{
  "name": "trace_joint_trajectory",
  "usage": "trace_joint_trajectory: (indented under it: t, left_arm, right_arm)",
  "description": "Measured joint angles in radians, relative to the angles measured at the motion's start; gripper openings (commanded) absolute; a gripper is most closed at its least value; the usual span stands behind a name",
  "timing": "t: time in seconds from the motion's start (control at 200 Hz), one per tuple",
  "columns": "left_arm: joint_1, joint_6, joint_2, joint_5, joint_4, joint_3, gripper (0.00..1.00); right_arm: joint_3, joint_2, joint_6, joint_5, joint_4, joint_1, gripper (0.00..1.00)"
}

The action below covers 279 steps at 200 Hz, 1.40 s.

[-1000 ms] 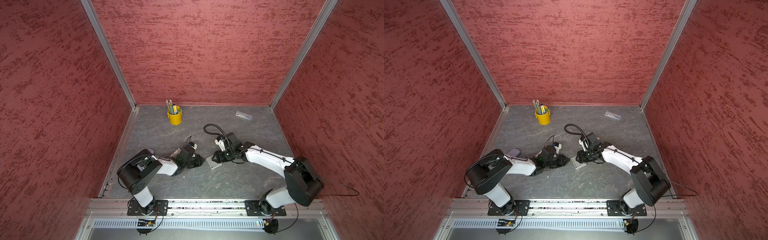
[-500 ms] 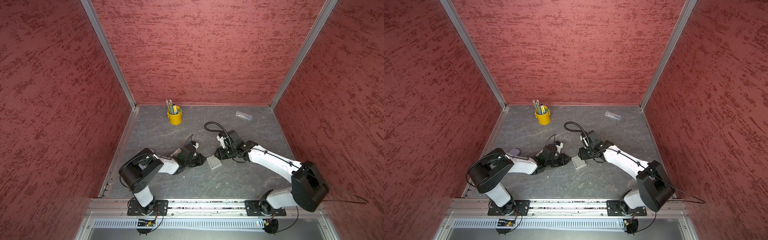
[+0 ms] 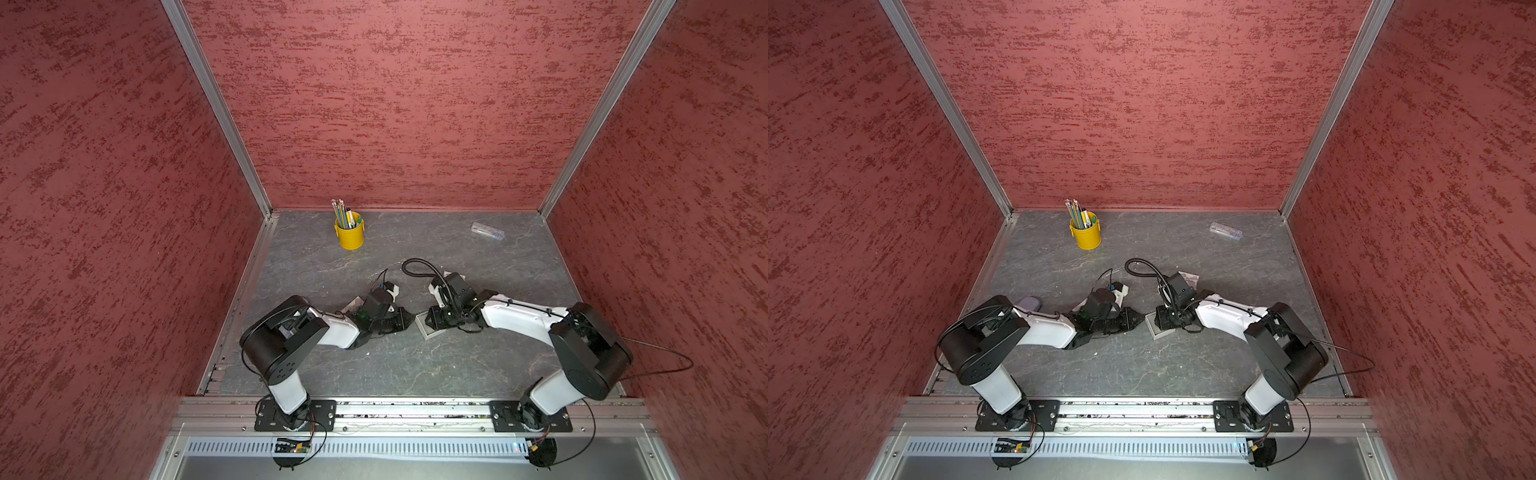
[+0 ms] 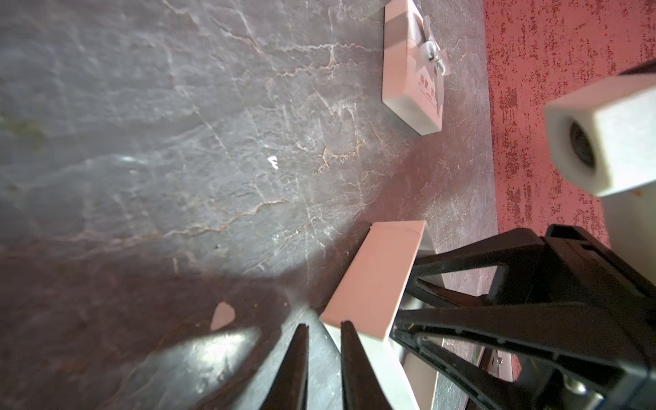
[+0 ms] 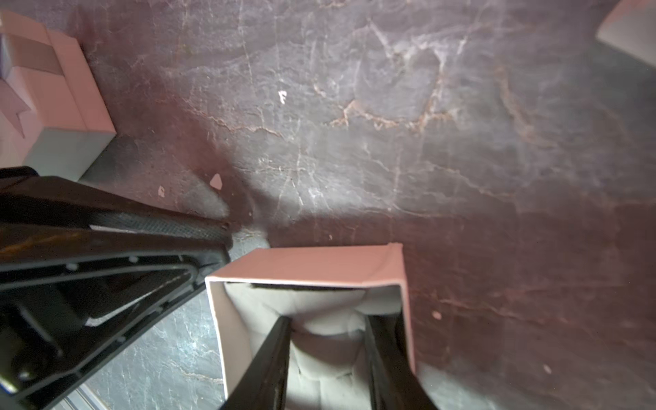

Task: Take the necklace out of the lift-off lid jewelry box
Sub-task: Place the inner lining in the jewelry box.

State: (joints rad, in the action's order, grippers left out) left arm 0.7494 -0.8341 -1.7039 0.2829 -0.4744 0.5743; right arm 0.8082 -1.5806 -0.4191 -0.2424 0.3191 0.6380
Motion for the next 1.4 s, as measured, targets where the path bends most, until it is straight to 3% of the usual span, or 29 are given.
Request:
trace_joint_trajectory:
  t: [0.16,0.271,0.341,0.641,1.398]
  left_arm:
    - [-0.003,0.000,0.000,0.005,-0.005,0.004,0.19]
    - [-0.009,0.000,0.000,0.005,-0.005,0.004,0.19]
    - [-0.010,0.000,0.000,0.005,-0.005,0.004,0.19]
    - [-0.011,0.000,0.000,0.005,-0.005,0.004,0.19]
    - [-0.036,0.000,0.000,0.013,-0.006,-0.005,0.18]
  right_arm:
    - [0.005,0.038,-0.003,0.016,0.026,0.002,0.41]
    - [0.024,0.084,-0.006,0.041,0.038,0.002,0.26]
    - [0.029,0.107,-0.013,0.053,0.032,0.002,0.22]
    - [0.022,0.073,-0.044,0.073,-0.045,0.028,0.28]
    - [-0.107,0.021,-0.095,0.104,-0.253,0.056,0.29]
